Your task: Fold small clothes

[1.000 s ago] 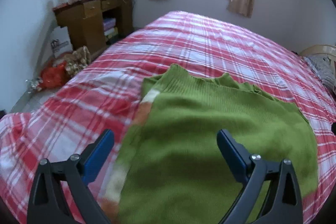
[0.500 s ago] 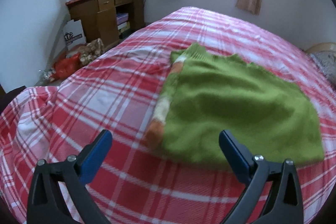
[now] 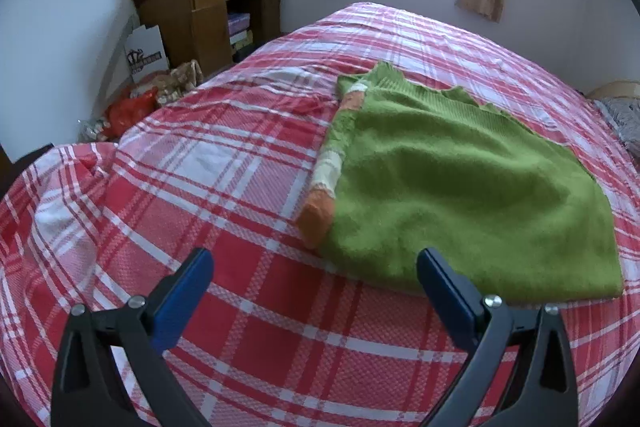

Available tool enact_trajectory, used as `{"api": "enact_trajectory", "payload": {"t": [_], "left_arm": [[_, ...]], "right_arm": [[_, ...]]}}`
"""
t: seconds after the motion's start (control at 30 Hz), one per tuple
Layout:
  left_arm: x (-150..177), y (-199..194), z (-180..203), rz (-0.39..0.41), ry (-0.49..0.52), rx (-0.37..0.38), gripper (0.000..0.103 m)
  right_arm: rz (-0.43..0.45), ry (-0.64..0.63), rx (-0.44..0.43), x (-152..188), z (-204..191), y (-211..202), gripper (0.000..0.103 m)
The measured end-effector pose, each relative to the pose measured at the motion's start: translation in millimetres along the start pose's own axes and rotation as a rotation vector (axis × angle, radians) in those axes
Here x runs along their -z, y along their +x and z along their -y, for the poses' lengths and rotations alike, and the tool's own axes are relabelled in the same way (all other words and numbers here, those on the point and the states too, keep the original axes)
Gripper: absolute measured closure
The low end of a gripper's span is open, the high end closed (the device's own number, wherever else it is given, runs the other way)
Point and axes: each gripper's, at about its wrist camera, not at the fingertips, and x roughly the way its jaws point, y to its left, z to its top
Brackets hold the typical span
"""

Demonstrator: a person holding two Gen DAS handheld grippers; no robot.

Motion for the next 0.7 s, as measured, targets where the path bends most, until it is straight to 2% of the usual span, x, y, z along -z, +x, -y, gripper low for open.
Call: {"api": "enact_trajectory", "payload": {"t": [0.17,0.47,0.53,0.7], "left_arm": [[0,3,1,-0.003,-0.022,0.043,0.000],[0,27,12,-0.071,-0.109,0.137,0.000],[-1,27,19,-0.044,-0.094,0.119,0.000],[-9,35,30,-0.036,-0.090,0.150,0.000]], "right_arm": [[-0.045,0.021,-0.058,2,-4,11,0.017],[-0.060,0.018,-0.045,2,-8,24,0.017],[-0.070,0.017,-0.040,0,-7,28,0.017],[-0.087,0.019,-0.043,-2,-6,38,0.017]]}}
